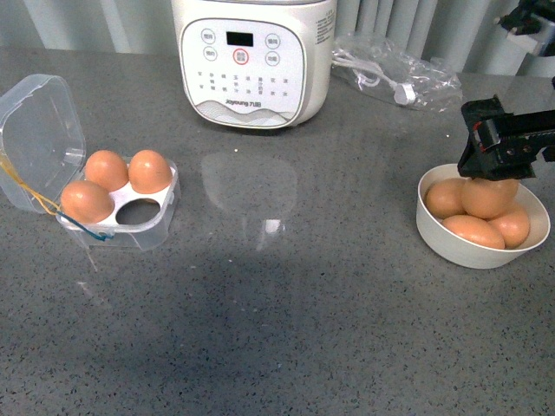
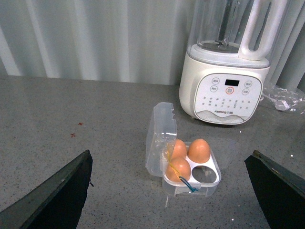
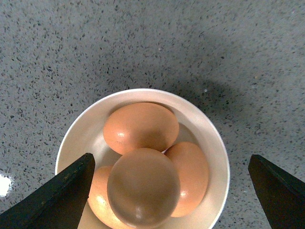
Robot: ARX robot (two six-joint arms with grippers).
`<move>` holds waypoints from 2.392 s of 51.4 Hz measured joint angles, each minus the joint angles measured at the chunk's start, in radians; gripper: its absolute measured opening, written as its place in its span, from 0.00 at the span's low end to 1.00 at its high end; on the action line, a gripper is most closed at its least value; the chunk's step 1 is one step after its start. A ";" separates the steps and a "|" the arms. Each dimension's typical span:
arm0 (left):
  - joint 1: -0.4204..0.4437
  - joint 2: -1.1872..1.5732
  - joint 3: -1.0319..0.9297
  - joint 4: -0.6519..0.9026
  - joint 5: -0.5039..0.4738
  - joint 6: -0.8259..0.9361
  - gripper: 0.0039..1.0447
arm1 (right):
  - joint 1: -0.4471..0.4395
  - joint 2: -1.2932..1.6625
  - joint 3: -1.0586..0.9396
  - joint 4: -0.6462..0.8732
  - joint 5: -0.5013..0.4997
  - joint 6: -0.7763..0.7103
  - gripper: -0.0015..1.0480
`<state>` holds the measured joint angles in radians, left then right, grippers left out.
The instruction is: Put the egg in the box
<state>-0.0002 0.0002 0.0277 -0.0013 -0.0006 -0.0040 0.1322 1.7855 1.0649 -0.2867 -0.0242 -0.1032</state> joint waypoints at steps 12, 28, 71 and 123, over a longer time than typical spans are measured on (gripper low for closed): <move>0.000 0.000 0.000 0.000 0.000 0.000 0.94 | 0.008 0.064 0.020 -0.010 0.000 0.016 0.93; 0.000 0.000 0.000 0.000 0.000 0.000 0.94 | 0.022 0.064 0.015 0.010 -0.005 0.030 0.56; 0.000 0.000 0.000 0.000 0.000 0.000 0.94 | 0.272 0.020 0.167 0.020 -0.301 -0.363 0.40; 0.000 0.000 0.000 0.000 0.000 0.000 0.94 | 0.521 0.369 0.463 0.072 -0.394 -0.430 0.40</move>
<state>-0.0002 0.0002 0.0277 -0.0013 -0.0006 -0.0040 0.6537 2.1544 1.5280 -0.2142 -0.4179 -0.5331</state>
